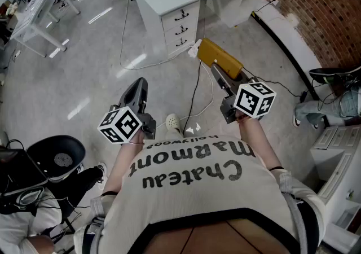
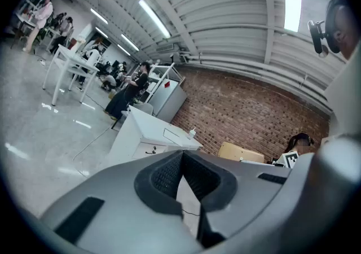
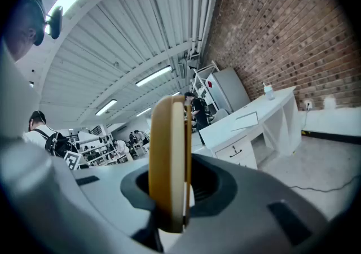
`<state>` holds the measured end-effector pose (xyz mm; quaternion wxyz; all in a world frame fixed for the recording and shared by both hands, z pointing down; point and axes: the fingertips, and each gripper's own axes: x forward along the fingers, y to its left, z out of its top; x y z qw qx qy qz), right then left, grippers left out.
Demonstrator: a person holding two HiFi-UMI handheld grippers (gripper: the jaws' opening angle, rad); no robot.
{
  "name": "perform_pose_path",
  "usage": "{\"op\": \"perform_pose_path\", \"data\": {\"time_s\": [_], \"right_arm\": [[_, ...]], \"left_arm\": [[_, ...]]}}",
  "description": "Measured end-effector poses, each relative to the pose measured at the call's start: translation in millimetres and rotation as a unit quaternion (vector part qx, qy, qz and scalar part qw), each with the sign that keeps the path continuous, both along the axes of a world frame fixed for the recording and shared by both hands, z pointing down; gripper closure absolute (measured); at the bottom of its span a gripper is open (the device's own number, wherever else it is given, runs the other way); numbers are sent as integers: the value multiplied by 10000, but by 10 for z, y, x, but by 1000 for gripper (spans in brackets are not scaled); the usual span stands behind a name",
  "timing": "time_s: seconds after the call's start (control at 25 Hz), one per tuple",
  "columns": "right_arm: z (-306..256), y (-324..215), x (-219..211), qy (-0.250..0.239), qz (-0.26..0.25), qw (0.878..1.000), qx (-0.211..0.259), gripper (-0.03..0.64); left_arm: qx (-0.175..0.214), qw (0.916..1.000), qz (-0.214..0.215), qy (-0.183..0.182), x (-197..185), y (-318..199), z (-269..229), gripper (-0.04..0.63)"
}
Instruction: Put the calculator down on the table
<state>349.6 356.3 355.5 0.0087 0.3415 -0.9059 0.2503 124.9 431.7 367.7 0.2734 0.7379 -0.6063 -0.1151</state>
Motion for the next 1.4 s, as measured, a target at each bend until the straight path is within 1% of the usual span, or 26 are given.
{"op": "perform_pose_path", "data": {"time_s": [0.16, 0.32, 0.56, 0.64, 0.72, 0.88, 1.0, 1.16, 1.32, 1.4], "right_arm": [[-73, -407, -279, -47, 89, 9999, 10, 525], [-175, -788, -549, -75, 191, 9998, 34, 525], [-357, -1233, -904, -289, 438, 9986, 47, 525], [-371, -1312, -948, -200, 530, 9983, 103, 525], [-338, -1374, -944, -4, 662, 9977, 118, 525], [-196, -1409, -915, 345, 892, 9954, -46, 525], [-116, -1433, -960, 456, 923, 9947, -76, 525], [-109, -1544, -1104, 367, 884, 9954, 33, 525], [-99, -1632, -1226, 300, 706, 9971, -18, 525], [-47, -1732, -1261, 314, 662, 9973, -60, 525]], "left_arm": [[33, 10000, 56, 13, -305, -434, -77, 594], [172, 9998, 134, -37, -607, -848, -242, 594], [366, 9988, 326, -67, -1052, -1319, -401, 594], [343, 9982, 440, -212, -1177, -1415, -368, 594], [247, 9976, 491, -418, -1328, -1511, -288, 594], [76, 9974, 540, -474, -1573, -1662, -190, 594], [212, 9975, 469, -478, -1647, -1717, -228, 594], [403, 9971, 419, -485, -1602, -1780, -190, 594], [364, 9977, 477, -326, -1454, -1874, -124, 594], [266, 9978, 521, -303, -1420, -1947, -52, 594]]}}
